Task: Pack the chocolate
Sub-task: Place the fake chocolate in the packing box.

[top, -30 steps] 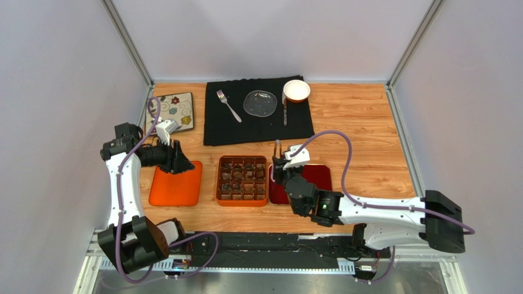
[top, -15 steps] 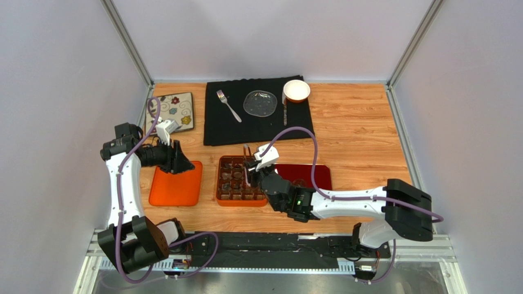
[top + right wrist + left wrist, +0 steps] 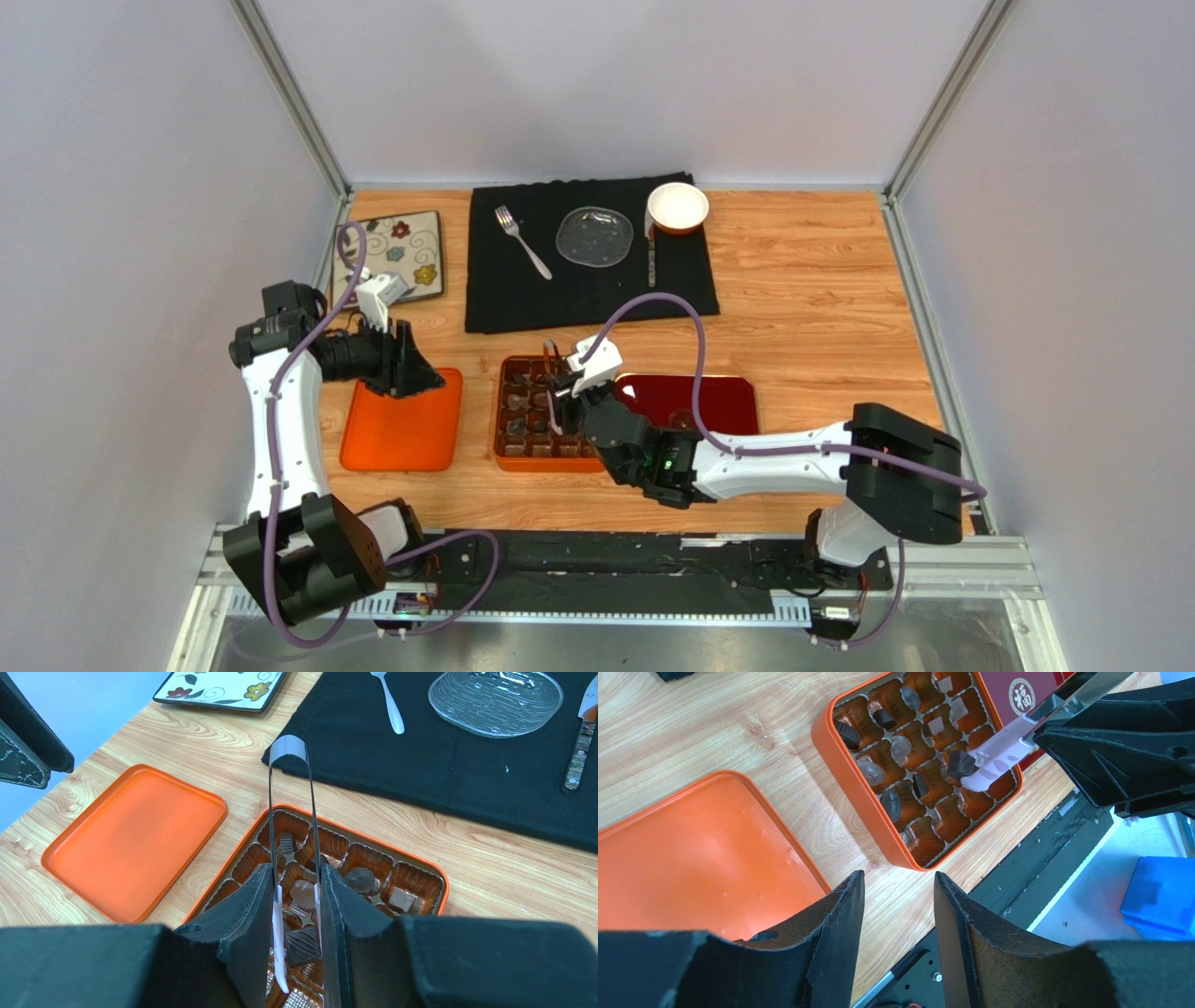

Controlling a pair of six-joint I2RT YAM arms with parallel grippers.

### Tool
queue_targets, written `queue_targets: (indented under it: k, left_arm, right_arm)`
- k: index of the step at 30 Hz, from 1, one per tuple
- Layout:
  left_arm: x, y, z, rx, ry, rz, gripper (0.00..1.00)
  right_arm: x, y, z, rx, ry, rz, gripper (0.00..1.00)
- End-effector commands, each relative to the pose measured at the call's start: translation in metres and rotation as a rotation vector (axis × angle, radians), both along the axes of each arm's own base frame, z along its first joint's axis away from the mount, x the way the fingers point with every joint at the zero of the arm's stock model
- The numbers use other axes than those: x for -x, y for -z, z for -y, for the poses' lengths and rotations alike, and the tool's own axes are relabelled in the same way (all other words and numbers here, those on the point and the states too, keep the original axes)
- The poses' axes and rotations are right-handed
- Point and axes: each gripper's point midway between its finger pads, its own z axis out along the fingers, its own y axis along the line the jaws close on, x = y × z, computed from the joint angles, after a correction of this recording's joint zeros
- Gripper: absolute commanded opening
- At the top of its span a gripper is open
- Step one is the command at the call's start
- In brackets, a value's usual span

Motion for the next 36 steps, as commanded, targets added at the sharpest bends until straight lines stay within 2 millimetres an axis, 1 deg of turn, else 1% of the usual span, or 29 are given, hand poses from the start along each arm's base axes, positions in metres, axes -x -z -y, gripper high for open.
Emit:
queue_targets:
  k: [1, 3, 15, 17, 29, 32, 34, 36]
  left_arm:
    - [0.0, -0.008, 0.001, 0.007, 0.005, 0.037, 0.5]
    - [0.0, -0.008, 0.001, 0.005, 0.008, 0.038, 0.5]
    - [0.001, -0.007, 0.0, -0.007, 0.01, 0.041, 0.5]
    - [0.0, -0.008, 0.0, -0.008, 0.01, 0.044, 0.5]
    - [0.001, -0.008, -0.001, -0.012, 0.009, 0.045, 0.5]
    - [0.001, -0.007, -0.001, -0.009, 0.009, 0.041, 0.5]
    - [0.002, -0.007, 0.0, -0.008, 0.011, 0.04, 0.5]
    - [0.002, -0.007, 0.0, -0.009, 0.012, 0.041, 0.5]
  right_arm:
    - [-0.002, -0.031, -0.011, -0.129, 0.011, 0.022, 0.27]
    - [-0.003, -0.029, -0.008, -0.126, 0.018, 0.022, 0.27]
    - [-0.003, -0.032, -0.004, -0.131, 0.025, 0.031, 0.32]
    - [-0.003, -0.032, -0.003, -0.131, 0.028, 0.03, 0.34]
    - [-0.003, -0.032, 0.006, -0.125, 0.045, 0.034, 0.35]
    - [-0.004, -0.034, 0.011, -0.124, 0.058, 0.04, 0.35]
    - [-0.004, -0.039, 0.017, -0.133, 0.07, 0.048, 0.35]
    - [-0.004, -0.046, 0.027, -0.14, 0.087, 0.058, 0.35]
